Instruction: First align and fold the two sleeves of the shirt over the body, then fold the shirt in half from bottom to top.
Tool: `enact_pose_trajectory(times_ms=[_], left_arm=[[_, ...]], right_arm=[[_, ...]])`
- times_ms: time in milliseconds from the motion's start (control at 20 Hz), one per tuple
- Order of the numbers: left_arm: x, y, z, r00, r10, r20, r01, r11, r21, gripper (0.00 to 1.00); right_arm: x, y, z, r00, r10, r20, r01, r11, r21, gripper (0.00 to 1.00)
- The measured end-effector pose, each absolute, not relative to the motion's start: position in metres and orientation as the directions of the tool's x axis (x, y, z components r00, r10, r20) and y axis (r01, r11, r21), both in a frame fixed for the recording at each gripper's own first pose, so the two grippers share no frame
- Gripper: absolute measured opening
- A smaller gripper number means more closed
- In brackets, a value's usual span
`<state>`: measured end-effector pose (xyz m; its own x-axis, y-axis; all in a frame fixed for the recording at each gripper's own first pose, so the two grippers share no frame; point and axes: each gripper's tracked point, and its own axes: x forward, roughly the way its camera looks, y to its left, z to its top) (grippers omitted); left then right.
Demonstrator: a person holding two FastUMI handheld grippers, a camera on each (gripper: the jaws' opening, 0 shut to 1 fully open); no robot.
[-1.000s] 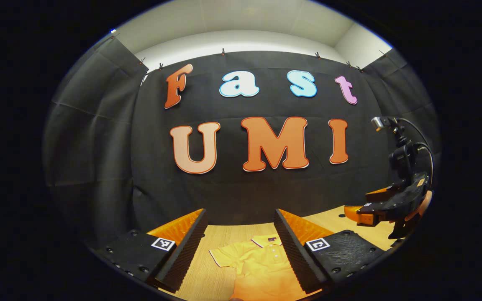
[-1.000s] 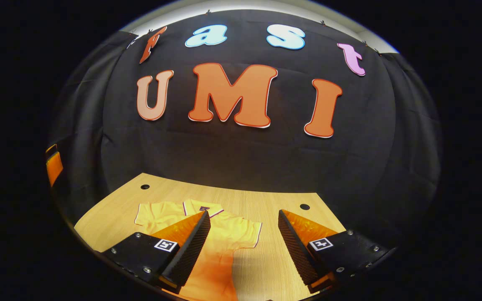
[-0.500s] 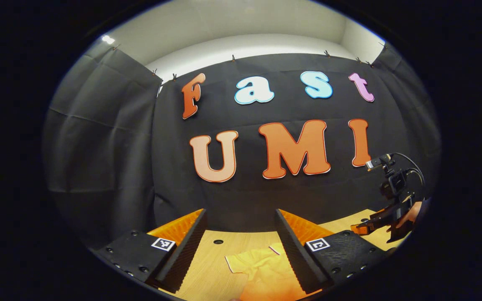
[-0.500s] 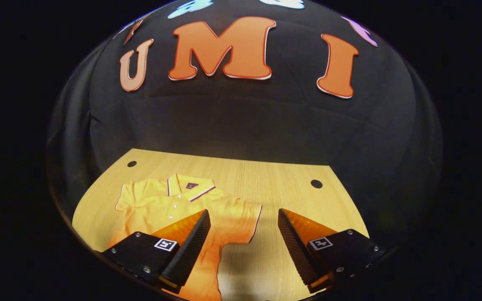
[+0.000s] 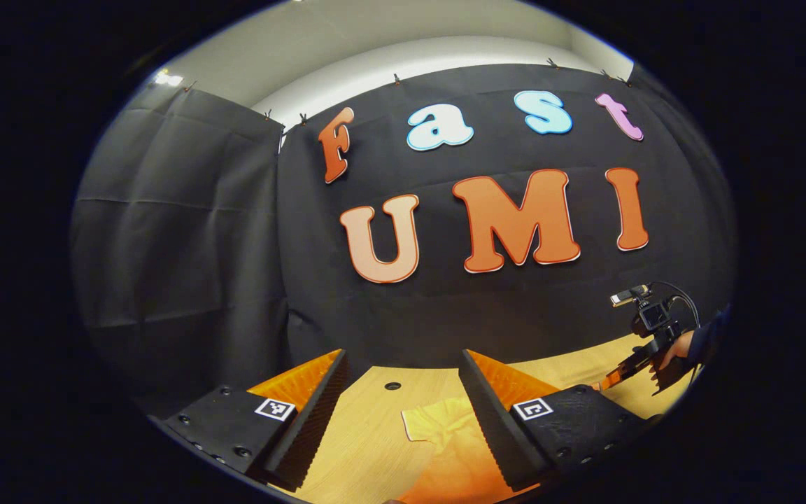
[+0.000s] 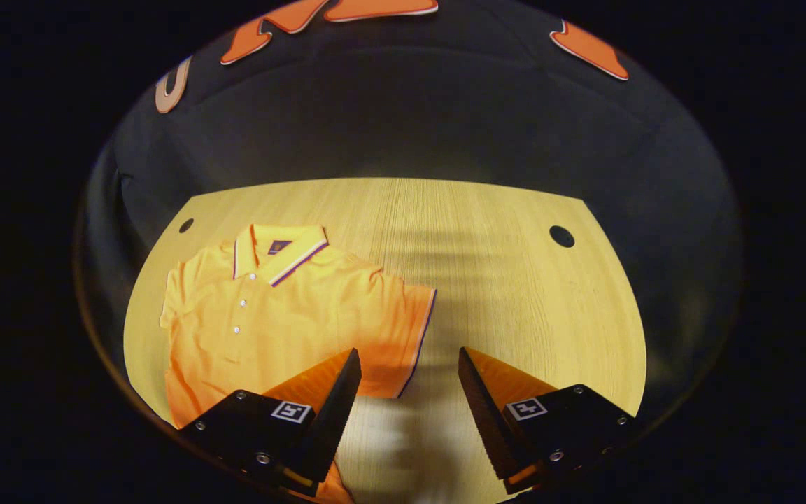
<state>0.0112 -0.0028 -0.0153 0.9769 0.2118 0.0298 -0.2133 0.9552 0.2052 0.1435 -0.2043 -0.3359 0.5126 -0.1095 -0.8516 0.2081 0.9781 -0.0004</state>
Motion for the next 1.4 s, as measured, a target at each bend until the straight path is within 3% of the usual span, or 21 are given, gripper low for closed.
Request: enact_pose_trajectory(times_ms=[250,400,650,750,900,950,1000,1200,1400], left_arm=[[0.009,0.002,-0.026,0.96,0.279,-0.011,-0.269,0.936,0.227,0.97],[0.009,-0.002,-0.031,0.955,0.296,-0.025,-0.281,0.929,0.24,0.97],[0.019,-0.016,-0.042,0.958,0.281,-0.057,-0.258,0.932,0.255,0.98],[0.021,-0.023,-0.045,0.961,0.268,-0.066,-0.243,0.936,0.253,0.99],[0.024,-0.022,-0.048,0.961,0.267,-0.07,-0.243,0.94,0.24,0.99],[0.025,-0.02,-0.048,0.96,0.271,-0.074,-0.248,0.94,0.234,0.99],[0.023,-0.018,-0.05,0.958,0.275,-0.078,-0.251,0.941,0.228,0.99],[0.023,-0.017,-0.057,0.956,0.276,-0.103,-0.247,0.942,0.226,0.99],[0.026,-0.015,-0.065,0.951,0.28,-0.128,-0.246,0.941,0.233,0.99]], right_arm=[[0.163,-0.225,-0.369,0.413,-0.103,-0.905,0.217,0.976,-0.012,0.86],[0.163,-0.223,-0.39,0.336,-0.07,-0.939,0.218,0.976,0.006,0.74],[0.156,-0.212,-0.408,0.193,-0.011,-0.981,0.224,0.974,0.033,0.73],[0.159,-0.214,-0.415,0.185,0.0,-0.983,0.24,0.97,0.045,0.53],[0.167,-0.217,-0.412,0.226,0.058,-0.972,0.24,0.964,0.113,0.21],[0.166,-0.217,-0.41,0.247,0.064,-0.967,0.272,0.953,0.132,0.21],[0.17,-0.214,-0.411,0.25,0.083,-0.965,0.291,0.944,0.157,0.06],[0.187,-0.205,-0.379,0.365,0.121,-0.923,0.288,0.928,0.236,0.07],[0.198,-0.174,-0.341,0.432,0.153,-0.889,0.161,0.957,0.242,0.06]])
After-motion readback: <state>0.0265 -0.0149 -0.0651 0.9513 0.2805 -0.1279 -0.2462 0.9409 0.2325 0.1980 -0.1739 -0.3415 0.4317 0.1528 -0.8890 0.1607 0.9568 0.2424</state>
